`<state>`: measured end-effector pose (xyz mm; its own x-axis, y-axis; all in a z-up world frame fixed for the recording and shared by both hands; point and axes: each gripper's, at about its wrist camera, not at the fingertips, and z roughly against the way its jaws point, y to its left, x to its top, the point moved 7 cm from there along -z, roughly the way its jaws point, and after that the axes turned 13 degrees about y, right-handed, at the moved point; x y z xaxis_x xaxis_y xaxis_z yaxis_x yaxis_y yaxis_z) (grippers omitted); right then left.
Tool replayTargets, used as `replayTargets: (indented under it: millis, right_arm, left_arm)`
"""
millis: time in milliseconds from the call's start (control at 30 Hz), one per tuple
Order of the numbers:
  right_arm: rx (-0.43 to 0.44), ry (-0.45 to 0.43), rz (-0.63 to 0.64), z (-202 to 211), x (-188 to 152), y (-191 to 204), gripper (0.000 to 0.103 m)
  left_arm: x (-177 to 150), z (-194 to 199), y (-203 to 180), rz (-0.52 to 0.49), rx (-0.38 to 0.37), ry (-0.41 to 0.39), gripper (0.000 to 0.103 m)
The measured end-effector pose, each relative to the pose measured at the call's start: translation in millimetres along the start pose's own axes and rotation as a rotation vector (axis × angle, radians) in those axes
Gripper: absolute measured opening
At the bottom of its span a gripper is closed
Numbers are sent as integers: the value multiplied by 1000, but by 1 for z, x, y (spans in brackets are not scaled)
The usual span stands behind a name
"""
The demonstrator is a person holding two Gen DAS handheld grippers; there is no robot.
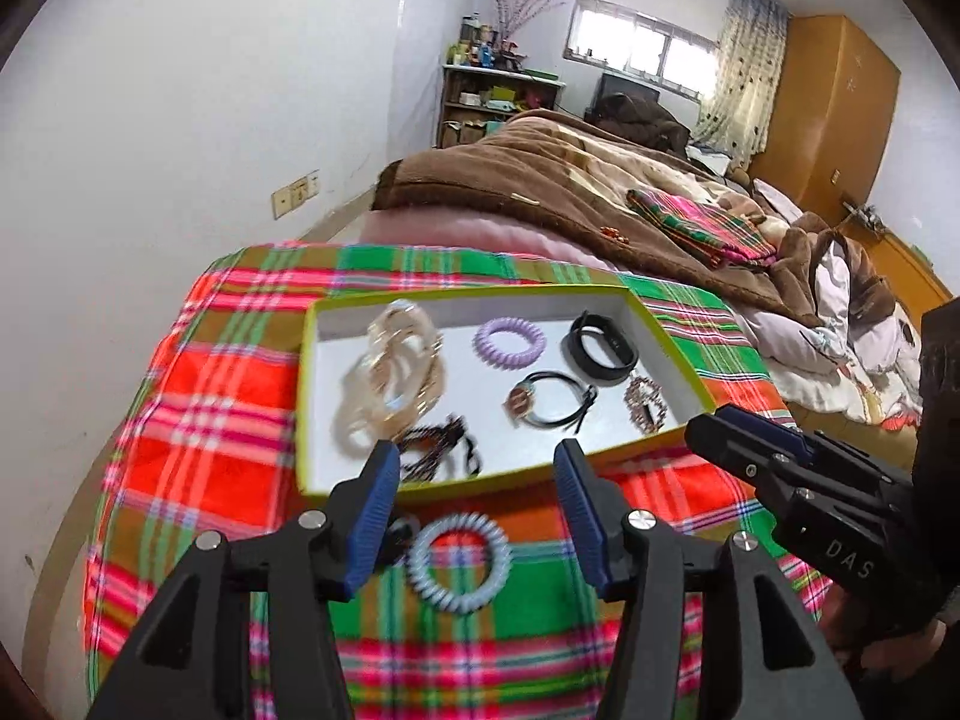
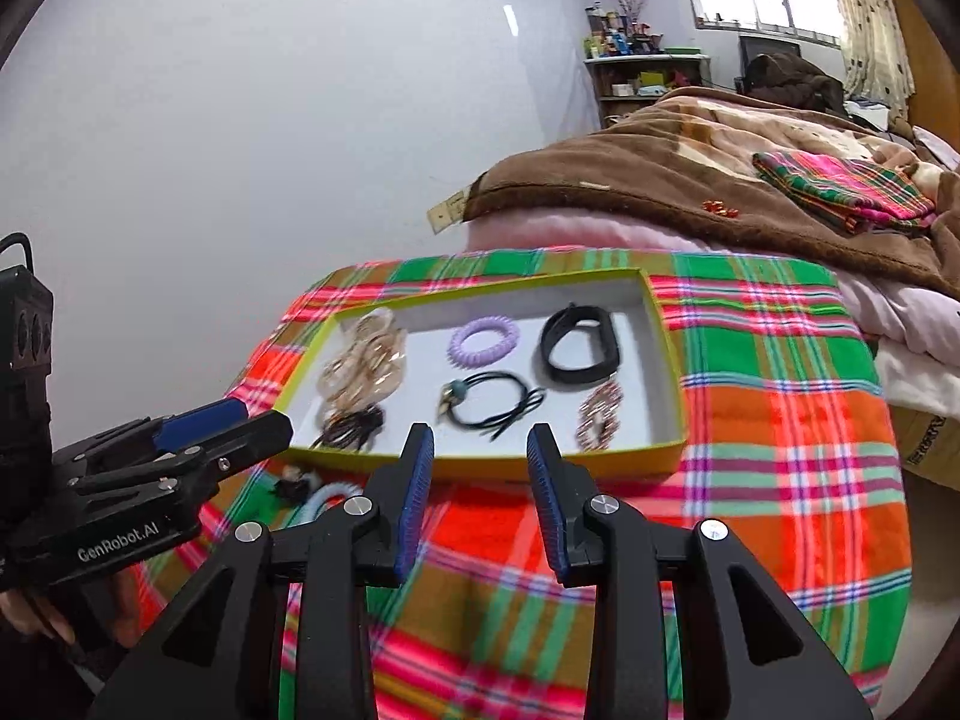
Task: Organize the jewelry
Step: 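Withdraw both grippers from the box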
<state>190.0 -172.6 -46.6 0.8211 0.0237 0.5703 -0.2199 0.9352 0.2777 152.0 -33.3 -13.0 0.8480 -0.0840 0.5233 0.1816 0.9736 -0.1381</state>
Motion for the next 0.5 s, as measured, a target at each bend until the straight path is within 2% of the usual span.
replayTargets:
  millis: [100, 267, 500]
  right_arm:
    - [22, 15, 11, -5, -9, 12, 44]
    - [43, 52, 44, -22, -22, 33, 45]
    - [31, 113, 103, -48, -34, 57, 45]
  left_arm:
    - [-14, 5, 21, 50, 5, -4, 58]
    - [-34, 3, 57, 139, 21, 15, 59]
    - [-54, 4, 83, 199, 5, 15, 60]
